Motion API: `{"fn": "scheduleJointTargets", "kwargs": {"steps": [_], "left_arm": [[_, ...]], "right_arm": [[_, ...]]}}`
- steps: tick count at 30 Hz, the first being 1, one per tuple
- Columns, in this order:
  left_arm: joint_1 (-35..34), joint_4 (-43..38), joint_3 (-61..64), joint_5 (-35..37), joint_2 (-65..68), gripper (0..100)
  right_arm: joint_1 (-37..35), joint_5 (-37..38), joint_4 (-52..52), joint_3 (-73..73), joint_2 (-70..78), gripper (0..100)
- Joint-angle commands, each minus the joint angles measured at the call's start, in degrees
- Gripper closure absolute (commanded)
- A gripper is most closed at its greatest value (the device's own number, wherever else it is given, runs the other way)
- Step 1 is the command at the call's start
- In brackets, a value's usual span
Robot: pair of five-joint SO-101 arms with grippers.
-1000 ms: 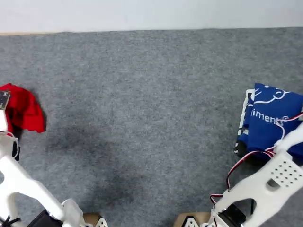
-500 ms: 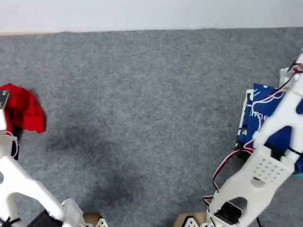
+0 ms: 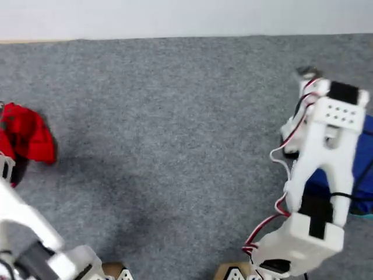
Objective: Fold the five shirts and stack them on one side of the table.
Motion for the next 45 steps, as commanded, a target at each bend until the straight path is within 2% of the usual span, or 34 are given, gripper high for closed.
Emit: {"fn": "scheduleJointTargets", "kwargs": {"steps": [1, 8, 14, 18, 21, 22, 26, 30, 34, 39, 45], "left_arm": [[0.44, -4.75, -5.93, -1.05, 9.32, 78], [2.55, -10.99, -15.78, -0.7, 26.11, 78], [4.31, -12.22, -22.55, 0.62, 35.34, 79], [4.66, -16.18, -26.68, 7.47, 37.8, 89], [5.19, -16.0, -30.11, 9.14, 37.63, 100], [5.36, -15.21, -31.16, 9.23, 37.54, 99], [6.59, -5.98, -37.23, 10.11, 33.67, 100], [10.29, 3.52, -43.65, 15.21, 25.58, 100], [16.53, 9.49, -48.13, 21.8, 16.18, 100], [26.2, 11.96, -50.59, 27.08, 3.78, 100], [35.25, 11.96, -50.42, 27.52, -11.16, 100]], "right_arm": [[-1.63, -0.79, 2.24, 4.22, -4.62, 98.9], [-2.24, -0.88, 2.24, 7.3, -4.79, 98.9], [-2.24, -1.05, 2.33, 8.7, -4.88, 98.9], [-2.33, -3.69, 2.33, 8.7, -4.88, 98.9], [-2.33, -3.6, 2.33, 8.7, -4.88, 98.9], [-2.33, -3.6, 2.42, 8.7, -4.97, 98.9], [-2.33, -3.6, 2.42, 8.7, -6.46, 98.9], [-2.33, -3.34, 2.42, 8.7, -10.33, 98.9], [-2.33, -3.25, 2.42, 9.76, -13.76, 98.9], [-2.33, -3.16, 2.33, 14.59, -17.45, 98.9], [-2.15, 0.44, 2.24, 20.31, -22.02, 98.9]]}}
